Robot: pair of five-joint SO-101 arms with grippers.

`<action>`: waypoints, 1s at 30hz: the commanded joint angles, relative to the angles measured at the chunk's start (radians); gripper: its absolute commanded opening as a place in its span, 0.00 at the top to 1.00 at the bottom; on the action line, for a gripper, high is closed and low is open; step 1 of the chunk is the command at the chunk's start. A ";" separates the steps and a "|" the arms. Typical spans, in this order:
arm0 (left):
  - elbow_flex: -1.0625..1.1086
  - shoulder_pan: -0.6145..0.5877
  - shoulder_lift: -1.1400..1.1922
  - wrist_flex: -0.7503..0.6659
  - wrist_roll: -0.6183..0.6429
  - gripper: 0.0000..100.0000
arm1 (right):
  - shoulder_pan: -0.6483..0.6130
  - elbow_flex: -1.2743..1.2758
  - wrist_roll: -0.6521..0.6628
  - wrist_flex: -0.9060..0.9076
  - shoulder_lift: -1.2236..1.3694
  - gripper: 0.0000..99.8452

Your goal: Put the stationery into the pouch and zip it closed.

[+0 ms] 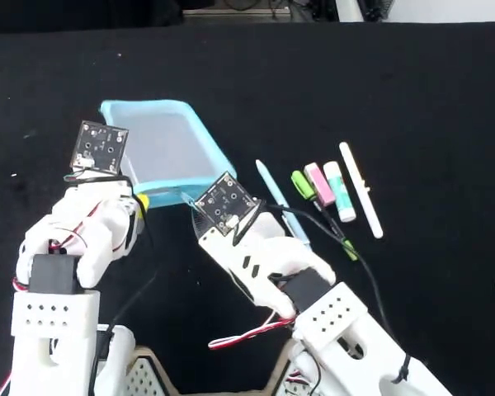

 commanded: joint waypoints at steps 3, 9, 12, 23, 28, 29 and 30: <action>0.065 -0.010 -0.011 -0.132 0.002 0.82 | 0.014 -0.056 0.003 0.008 -0.030 0.99; 0.174 -0.018 -0.011 -0.238 0.002 0.83 | 0.014 -0.058 0.003 0.008 -0.030 0.99; 0.162 -0.008 -0.012 -0.235 0.009 0.83 | 0.014 -0.059 0.003 0.008 -0.030 0.99; -0.213 -0.013 -0.002 0.026 0.089 0.97 | 0.015 -0.321 0.018 0.321 -0.127 0.99; -0.372 -0.018 0.002 0.115 0.086 0.97 | 0.018 -0.501 0.120 0.454 -0.125 0.99; -0.398 -0.018 0.002 0.130 0.086 0.97 | 0.018 -0.527 0.127 0.471 -0.125 0.99; -0.423 -0.018 0.003 0.149 0.086 0.97 | 0.018 -0.552 0.129 0.485 -0.125 0.99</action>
